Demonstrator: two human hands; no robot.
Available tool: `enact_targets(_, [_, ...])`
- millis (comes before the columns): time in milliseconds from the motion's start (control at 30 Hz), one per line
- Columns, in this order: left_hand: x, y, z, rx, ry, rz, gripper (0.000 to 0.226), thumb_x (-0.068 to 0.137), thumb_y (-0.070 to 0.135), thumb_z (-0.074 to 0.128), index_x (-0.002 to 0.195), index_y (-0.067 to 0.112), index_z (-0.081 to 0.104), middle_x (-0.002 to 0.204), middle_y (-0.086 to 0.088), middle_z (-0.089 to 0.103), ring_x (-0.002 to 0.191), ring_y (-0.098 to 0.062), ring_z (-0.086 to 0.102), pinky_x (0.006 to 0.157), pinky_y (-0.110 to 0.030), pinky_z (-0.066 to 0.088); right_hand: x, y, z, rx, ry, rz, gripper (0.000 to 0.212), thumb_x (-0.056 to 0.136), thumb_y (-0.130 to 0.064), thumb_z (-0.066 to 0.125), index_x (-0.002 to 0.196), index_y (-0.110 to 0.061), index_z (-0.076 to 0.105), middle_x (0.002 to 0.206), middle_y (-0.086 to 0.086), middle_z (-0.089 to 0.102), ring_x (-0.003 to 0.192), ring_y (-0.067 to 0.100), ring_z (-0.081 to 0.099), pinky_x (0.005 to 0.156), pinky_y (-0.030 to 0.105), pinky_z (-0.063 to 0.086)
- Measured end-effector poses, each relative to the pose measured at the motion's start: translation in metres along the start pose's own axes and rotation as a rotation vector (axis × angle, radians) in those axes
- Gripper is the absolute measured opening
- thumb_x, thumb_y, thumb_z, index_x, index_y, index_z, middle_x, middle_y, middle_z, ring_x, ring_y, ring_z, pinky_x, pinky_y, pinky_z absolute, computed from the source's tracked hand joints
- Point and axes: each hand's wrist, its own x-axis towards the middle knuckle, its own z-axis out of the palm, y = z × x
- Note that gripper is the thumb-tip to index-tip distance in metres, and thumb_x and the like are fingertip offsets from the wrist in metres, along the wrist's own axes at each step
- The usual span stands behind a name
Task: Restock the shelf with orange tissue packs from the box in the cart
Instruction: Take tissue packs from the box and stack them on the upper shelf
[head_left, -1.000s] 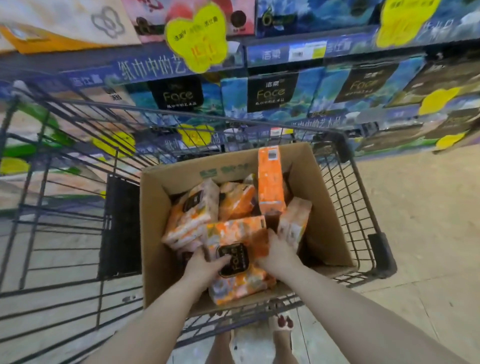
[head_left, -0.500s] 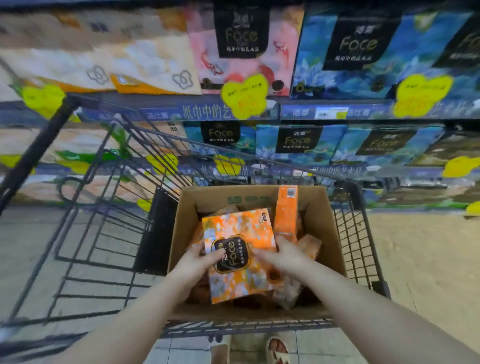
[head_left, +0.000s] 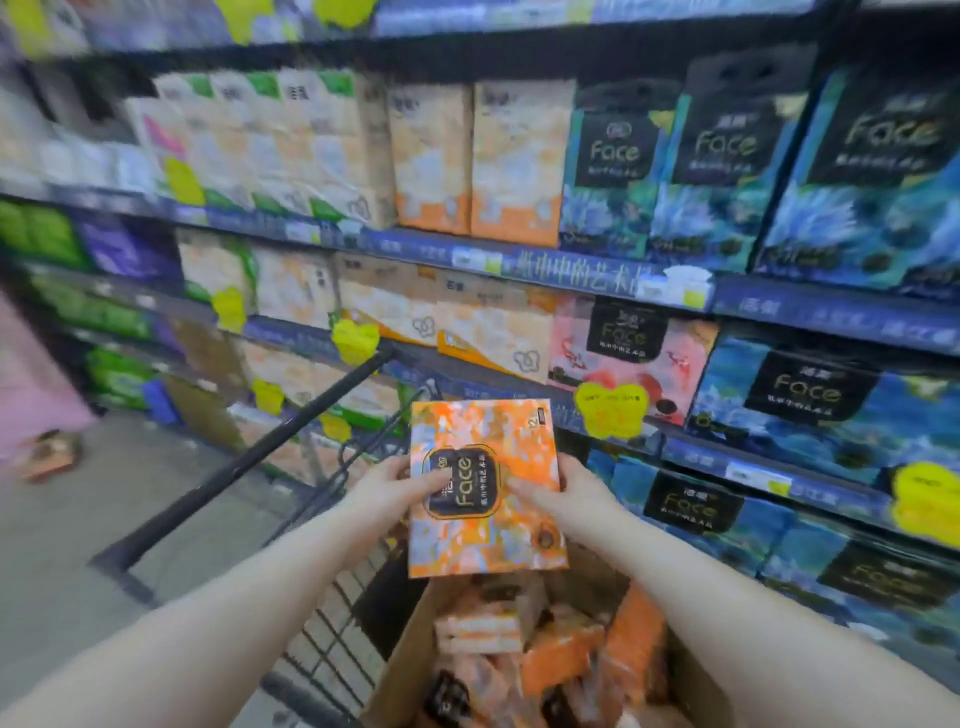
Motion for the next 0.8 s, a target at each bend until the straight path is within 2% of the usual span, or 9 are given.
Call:
enact_targets(67, [-0.013, 0.015, -0.013, -0.019, 0.057, 0.031, 0.006, 0.088, 0.021, 0.065, 0.093, 0.02, 0.062, 0.075, 0.003, 0.074, 0.065, -0.014, 0.07, 0.067, -0.033, 0.058, -0.001, -0.024, -0.002, -0.02, -0.023, -0.067, 0.049, 0.083, -0.045, 0.067, 0.123, -0.02, 0.052, 0.123, 0.0, 0.062, 0.109, 0.019, 0.06, 0.093, 0.033, 0.047])
enact_targets(267, [-0.06, 0.038, -0.061, -0.006, 0.211, 0.102, 0.028, 0.088, 0.027, 0.065, 0.113, 0.015, 0.061, 0.087, 0.0, 0.071, 0.058, -0.005, 0.066, 0.046, -0.016, 0.047, -0.008, -0.082, 0.017, -0.043, -0.114, -0.209, 0.046, 0.084, -0.047, 0.065, 0.12, -0.022, 0.052, 0.118, -0.002, 0.062, 0.108, 0.018, 0.06, 0.089, 0.031, 0.047])
enact_targets(333, [-0.077, 0.042, -0.081, -0.007, 0.271, 0.108, 0.028, 0.088, 0.03, 0.066, 0.112, 0.017, 0.06, 0.088, 0.001, 0.071, 0.063, -0.009, 0.066, 0.054, -0.02, 0.051, -0.011, -0.102, 0.031, -0.058, -0.137, -0.243, 0.044, 0.082, -0.049, 0.066, 0.116, -0.024, 0.051, 0.118, -0.001, 0.062, 0.107, 0.018, 0.061, 0.093, 0.036, 0.049])
enact_targets(433, [-0.097, 0.049, -0.113, -0.015, 0.335, 0.123, 0.045, 0.075, 0.043, 0.074, 0.112, 0.021, 0.059, 0.098, -0.003, 0.074, 0.08, -0.022, 0.071, 0.078, -0.041, 0.058, -0.016, -0.134, 0.049, -0.095, -0.159, -0.295, 0.042, 0.082, -0.05, 0.065, 0.112, -0.024, 0.052, 0.117, 0.0, 0.063, 0.108, 0.02, 0.06, 0.094, 0.037, 0.049])
enact_targets(467, [-0.103, 0.051, -0.123, -0.031, 0.355, 0.13, 0.046, 0.075, 0.043, 0.074, 0.112, 0.021, 0.059, 0.1, -0.003, 0.074, 0.08, -0.022, 0.071, 0.077, -0.042, 0.059, -0.018, -0.145, 0.056, -0.108, -0.155, -0.313, 0.047, 0.081, -0.051, 0.065, 0.116, -0.022, 0.053, 0.118, 0.0, 0.063, 0.108, 0.02, 0.061, 0.094, 0.036, 0.049])
enact_targets(533, [-0.114, 0.055, -0.146, -0.044, 0.388, 0.161, 0.035, 0.084, 0.035, 0.069, 0.114, 0.021, 0.057, 0.102, -0.002, 0.073, 0.076, -0.016, 0.07, 0.065, -0.029, 0.058, -0.023, -0.168, 0.07, -0.104, -0.165, -0.343, 0.055, 0.078, -0.054, 0.066, 0.12, -0.022, 0.053, 0.119, 0.0, 0.064, 0.107, 0.019, 0.062, 0.094, 0.038, 0.05])
enact_targets(667, [-0.134, 0.059, -0.202, -0.011, 0.448, 0.205, 0.032, 0.085, 0.038, 0.067, 0.111, 0.025, 0.055, 0.102, -0.001, 0.072, 0.087, -0.021, 0.07, 0.083, -0.042, 0.055, -0.029, -0.217, 0.108, -0.112, -0.195, -0.404, 0.041, 0.077, -0.055, 0.066, 0.107, -0.031, 0.051, 0.112, -0.004, 0.065, 0.101, 0.017, 0.064, 0.091, 0.039, 0.052])
enact_targets(733, [-0.143, 0.061, -0.236, -0.023, 0.465, 0.234, 0.023, 0.086, 0.037, 0.067, 0.102, 0.028, 0.053, 0.097, -0.001, 0.071, 0.079, -0.019, 0.068, 0.08, -0.04, 0.055, -0.033, -0.246, 0.132, -0.112, -0.2, -0.424, 0.031, 0.079, -0.053, 0.066, 0.097, -0.034, 0.049, 0.104, -0.006, 0.064, 0.096, 0.017, 0.064, 0.089, 0.037, 0.053])
enact_targets(800, [-0.152, 0.062, -0.274, -0.021, 0.487, 0.258, 0.026, 0.086, 0.037, 0.067, 0.105, 0.027, 0.052, 0.096, -0.001, 0.07, 0.076, -0.017, 0.068, 0.073, -0.035, 0.055, -0.039, -0.274, 0.161, -0.107, -0.184, -0.433, 0.034, 0.077, -0.054, 0.067, 0.097, -0.033, 0.049, 0.101, -0.005, 0.064, 0.095, 0.018, 0.065, 0.089, 0.038, 0.053])
